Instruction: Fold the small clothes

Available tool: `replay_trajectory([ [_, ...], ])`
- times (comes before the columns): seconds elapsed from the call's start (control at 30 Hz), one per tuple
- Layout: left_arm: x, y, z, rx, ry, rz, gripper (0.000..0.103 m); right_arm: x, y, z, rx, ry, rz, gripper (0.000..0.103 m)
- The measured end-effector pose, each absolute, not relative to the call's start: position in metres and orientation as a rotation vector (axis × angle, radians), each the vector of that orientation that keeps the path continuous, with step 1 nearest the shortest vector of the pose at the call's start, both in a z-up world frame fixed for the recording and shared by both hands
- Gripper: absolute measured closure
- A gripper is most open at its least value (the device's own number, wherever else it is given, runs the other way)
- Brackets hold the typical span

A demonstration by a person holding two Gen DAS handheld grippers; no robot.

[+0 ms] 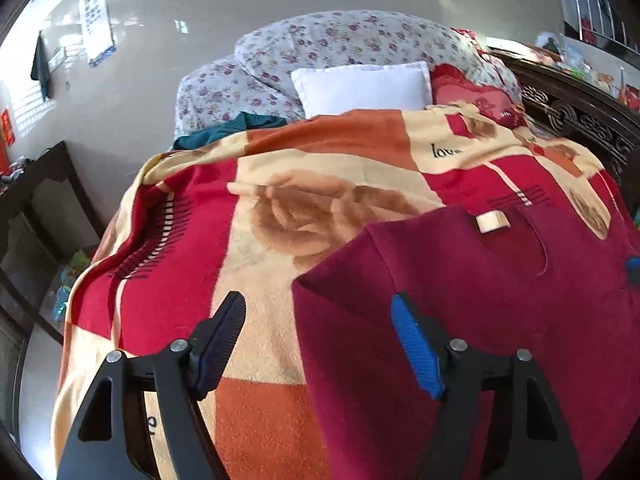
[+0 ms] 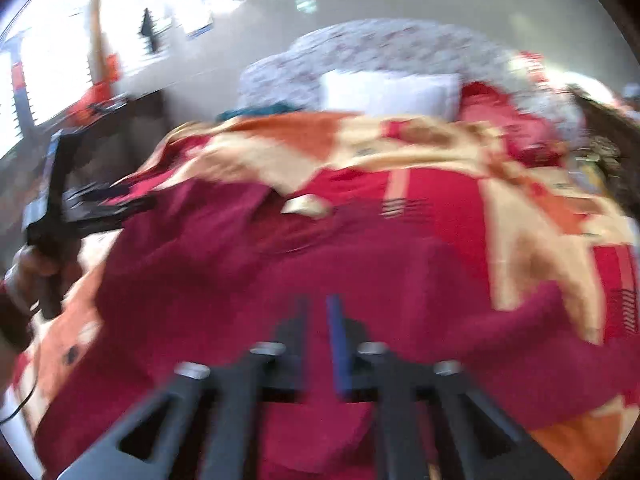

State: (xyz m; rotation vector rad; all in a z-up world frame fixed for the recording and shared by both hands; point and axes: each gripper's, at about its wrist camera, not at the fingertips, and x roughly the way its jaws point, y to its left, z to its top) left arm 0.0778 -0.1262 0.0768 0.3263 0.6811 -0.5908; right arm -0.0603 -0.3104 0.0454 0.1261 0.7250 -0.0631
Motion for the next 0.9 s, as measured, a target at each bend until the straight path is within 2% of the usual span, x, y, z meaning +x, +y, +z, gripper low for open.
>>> replay_trajectory([
  [0.03,0.079,-0.126,0.076,0.323,0.692,-0.602,0.028,-0.058,-0.300,0.043,0.098,0.720,-0.033,0.023],
  [0.17,0.084,-0.126,0.074,0.342,0.704,-0.600,0.025,-0.028,-0.261,0.034,-0.046,0.727,0.064,0.022],
  [0.37,0.102,-0.110,0.071,0.201,0.765,-0.583,0.025,0.025,-0.236,0.018,-0.036,0.744,0.207,0.024],
  [0.4,0.103,-0.107,0.071,0.175,0.768,-0.575,0.025,0.032,-0.232,0.015,-0.018,0.748,0.261,0.027],
  [0.43,0.104,-0.104,0.072,0.156,0.768,-0.566,0.025,0.035,-0.229,0.012,-0.012,0.755,0.289,0.050],
  [0.47,0.105,-0.102,0.073,0.144,0.768,-0.560,0.025,0.040,-0.225,0.008,-0.025,0.774,0.282,0.092],
  [0.5,0.105,-0.100,0.075,0.129,0.767,-0.557,0.025,0.041,-0.224,0.007,-0.031,0.780,0.265,0.095],
  [0.73,0.091,-0.090,0.096,0.061,0.703,-0.554,0.025,0.025,-0.241,0.041,-0.066,0.674,0.090,0.096],
  [0.9,0.074,-0.109,0.092,0.082,0.705,-0.568,0.025,0.047,-0.259,0.020,-0.002,0.765,0.015,0.091],
])
